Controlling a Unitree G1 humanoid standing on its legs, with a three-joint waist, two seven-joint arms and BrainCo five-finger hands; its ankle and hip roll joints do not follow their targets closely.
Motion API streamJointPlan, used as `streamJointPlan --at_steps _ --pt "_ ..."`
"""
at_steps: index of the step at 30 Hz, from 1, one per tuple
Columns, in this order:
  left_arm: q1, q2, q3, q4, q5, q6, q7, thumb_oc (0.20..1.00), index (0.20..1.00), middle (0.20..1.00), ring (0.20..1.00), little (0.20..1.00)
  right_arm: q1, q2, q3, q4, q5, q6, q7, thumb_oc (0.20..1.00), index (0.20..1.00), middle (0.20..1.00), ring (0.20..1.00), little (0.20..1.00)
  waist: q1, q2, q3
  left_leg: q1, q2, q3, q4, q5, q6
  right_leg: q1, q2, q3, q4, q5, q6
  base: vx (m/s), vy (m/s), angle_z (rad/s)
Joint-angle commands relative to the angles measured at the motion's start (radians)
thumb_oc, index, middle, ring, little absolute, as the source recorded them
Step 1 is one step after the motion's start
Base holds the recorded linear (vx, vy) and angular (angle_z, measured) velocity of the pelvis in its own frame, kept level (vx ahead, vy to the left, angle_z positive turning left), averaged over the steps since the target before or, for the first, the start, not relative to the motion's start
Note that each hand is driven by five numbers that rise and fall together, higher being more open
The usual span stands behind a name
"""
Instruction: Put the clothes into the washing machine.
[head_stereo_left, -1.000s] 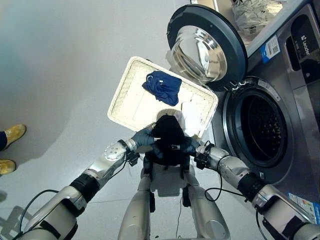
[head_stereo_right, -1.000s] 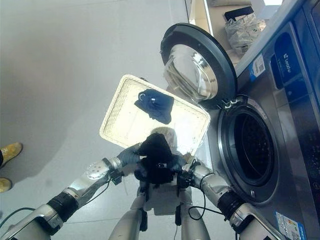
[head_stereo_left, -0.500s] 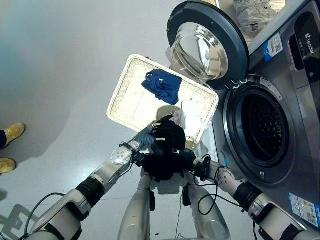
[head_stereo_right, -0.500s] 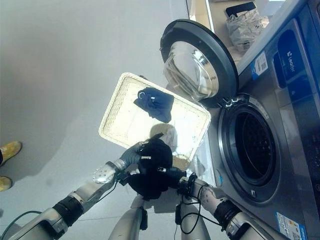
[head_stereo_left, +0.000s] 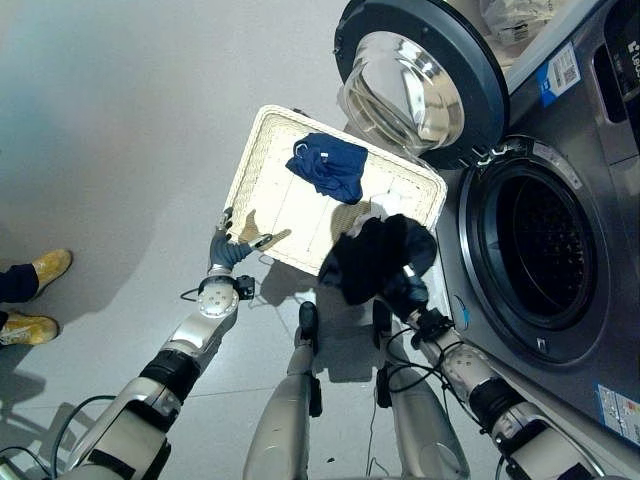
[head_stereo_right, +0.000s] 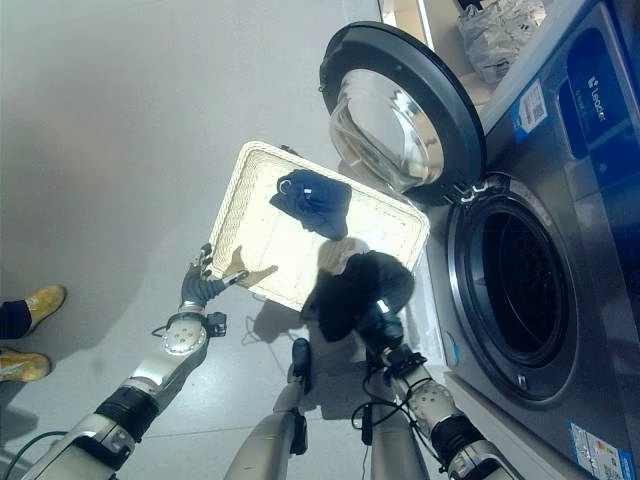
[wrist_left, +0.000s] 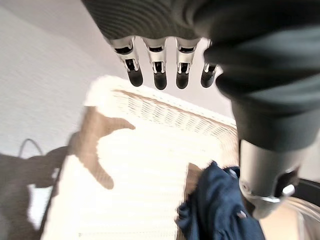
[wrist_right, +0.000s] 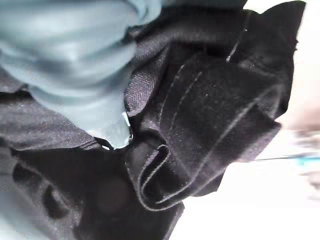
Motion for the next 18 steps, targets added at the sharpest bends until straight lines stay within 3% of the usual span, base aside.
streamJointPlan --at_steps 1,5,8,11,12,13,14,15,17,18 --pt "-0.002 -0.044 0.058 0.035 -0.019 -0.089 0.001 1.000 1.000 1.000 1.000 1.000 -0.010 -0.012 -0.106 -0.044 0.098 -0.192 -0.057 0.200 0.200 0.200 0.200 0.200 -0.034 0.036 -0.022 -0.059 -0.089 0.043 0.091 -0.086 0.010 -0.089 -0.004 -0.001 0.152 -0.106 0.056 0.05 -0.030 -0.19" --pt "0.025 -0.059 0.080 0.083 -0.048 -0.114 -0.055 1.000 1.000 1.000 1.000 1.000 -0.068 -0.063 -0.287 0.035 0.124 -0.353 -0.207 0.200 0.200 0.200 0.200 0.200 -0.035 0.053 -0.022 -0.078 -0.088 0.043 0.111 -0.093 0.007 -0.105 -0.006 0.006 0.167 -0.114 0.055 0.05 -0.043 -0.10" --pt "0.031 -0.050 0.087 0.109 -0.066 -0.125 -0.091 1.000 1.000 1.000 1.000 1.000 -0.123 -0.114 -0.382 0.079 0.101 -0.446 -0.374 0.200 0.200 0.200 0.200 0.200 -0.029 0.054 -0.022 -0.091 -0.087 0.044 0.130 -0.105 0.007 -0.113 -0.007 0.004 0.181 -0.125 0.055 0.04 -0.096 -0.10" --pt "0.035 -0.030 0.099 0.139 -0.081 -0.132 -0.124 1.000 1.000 1.000 1.000 1.000 -0.202 -0.222 -0.493 0.156 0.074 -0.535 -0.576 0.200 0.200 0.200 0.200 0.200 -0.019 0.048 -0.022 -0.120 -0.081 0.042 0.154 -0.112 0.007 -0.133 -0.003 0.000 0.198 -0.133 0.055 0.05 -0.127 -0.13" --pt "0.044 -0.013 0.093 0.134 -0.091 -0.134 -0.129 1.000 1.000 1.000 1.000 1.000 -0.252 -0.314 -0.546 0.195 0.046 -0.626 -0.690 0.200 0.200 0.200 0.200 0.200 -0.013 0.044 -0.022 -0.133 -0.078 0.036 0.159 -0.115 0.008 -0.141 0.003 0.000 0.203 -0.137 0.053 0.01 -0.137 -0.05" --pt "0.043 -0.011 0.093 0.133 -0.093 -0.134 -0.131 1.000 1.000 1.000 1.000 1.000 -0.262 -0.327 -0.552 0.197 0.050 -0.649 -0.702 0.200 0.200 0.200 0.200 0.200 -0.011 0.044 -0.022 -0.141 -0.078 0.036 0.160 -0.109 0.008 -0.148 0.004 0.000 0.203 -0.130 0.051 0.00 -0.126 -0.05" --pt "0.050 0.003 0.091 0.125 -0.093 -0.133 -0.133 1.000 1.000 1.000 1.000 1.000 -0.281 -0.370 -0.576 0.183 0.093 -0.720 -0.719 0.200 0.200 0.200 0.200 0.200 -0.009 0.043 -0.022 -0.150 -0.077 0.034 0.163 -0.110 0.009 -0.156 0.007 -0.001 0.206 -0.131 0.050 0.01 -0.092 -0.03" --pt "0.059 0.020 0.085 0.114 -0.099 -0.131 -0.132 1.000 1.000 1.000 1.000 1.000 -0.294 -0.407 -0.604 0.168 0.137 -0.831 -0.715 0.200 0.200 0.200 0.200 0.200 -0.010 0.040 -0.022 -0.154 -0.074 0.031 0.163 -0.115 0.009 -0.159 0.010 -0.001 0.208 -0.137 0.052 0.03 -0.116 -0.01" --pt "0.058 0.054 0.077 0.085 -0.117 -0.110 -0.134 1.000 1.000 1.000 1.000 1.000 -0.321 -0.464 -0.655 0.090 0.137 -1.136 -0.744 0.200 0.200 0.200 0.200 0.200 -0.011 0.033 -0.022 -0.182 -0.073 0.026 0.163 -0.104 0.011 -0.185 0.019 0.002 0.207 -0.123 0.050 -0.02 -0.127 -0.05" --pt "0.057 0.062 0.073 0.076 -0.117 -0.102 -0.134 1.000 1.000 1.000 1.000 1.000 -0.322 -0.475 -0.660 0.081 0.137 -1.183 -0.748 0.567 0.567 0.567 0.567 0.567 -0.012 0.032 -0.022 -0.189 -0.074 0.023 0.165 -0.103 0.011 -0.191 0.021 0.004 0.209 -0.121 0.050 -0.02 -0.088 -0.04"
